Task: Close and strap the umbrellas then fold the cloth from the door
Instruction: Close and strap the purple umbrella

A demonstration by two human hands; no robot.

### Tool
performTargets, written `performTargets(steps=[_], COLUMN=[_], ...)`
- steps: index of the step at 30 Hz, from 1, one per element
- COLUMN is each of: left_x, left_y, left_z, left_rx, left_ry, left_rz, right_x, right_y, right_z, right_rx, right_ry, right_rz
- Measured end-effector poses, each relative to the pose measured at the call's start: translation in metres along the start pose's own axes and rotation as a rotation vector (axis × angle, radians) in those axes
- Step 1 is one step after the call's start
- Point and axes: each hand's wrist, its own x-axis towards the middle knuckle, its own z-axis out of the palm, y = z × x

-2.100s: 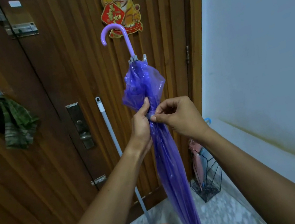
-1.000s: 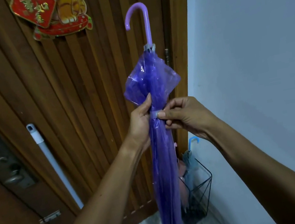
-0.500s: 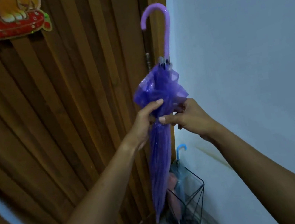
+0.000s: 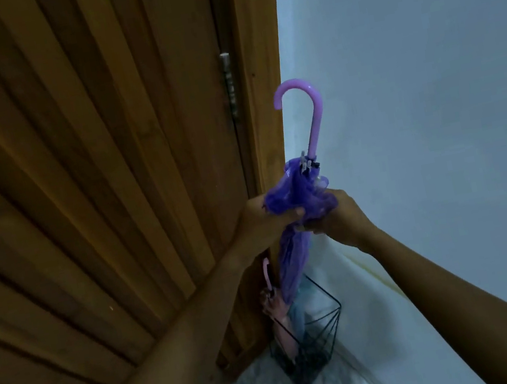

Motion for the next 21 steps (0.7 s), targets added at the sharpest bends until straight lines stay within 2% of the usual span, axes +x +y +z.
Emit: performTargets(steps=[10,16,21], left_x=[0.071,0.075,0.074], left_y=[-0.129,-0.223,-0.288], left_z=[0.024,0.042,0.061], left_rx=[-0.091,-0.051,0.056], left_ry=[0.070,0.156,0.084], left_rz=[-0.426,-0.533,-0.574], right_x=[0.071,0.075,0.064], right_y=[0.135,0.212,0.278], right_z=[0.046,0.092,0.133], right_rx=[-0.119,-0.125,-0.087], right_ry=[-0.171,-0.316,-0.315], right_rz=[0.145,0.276,0.334])
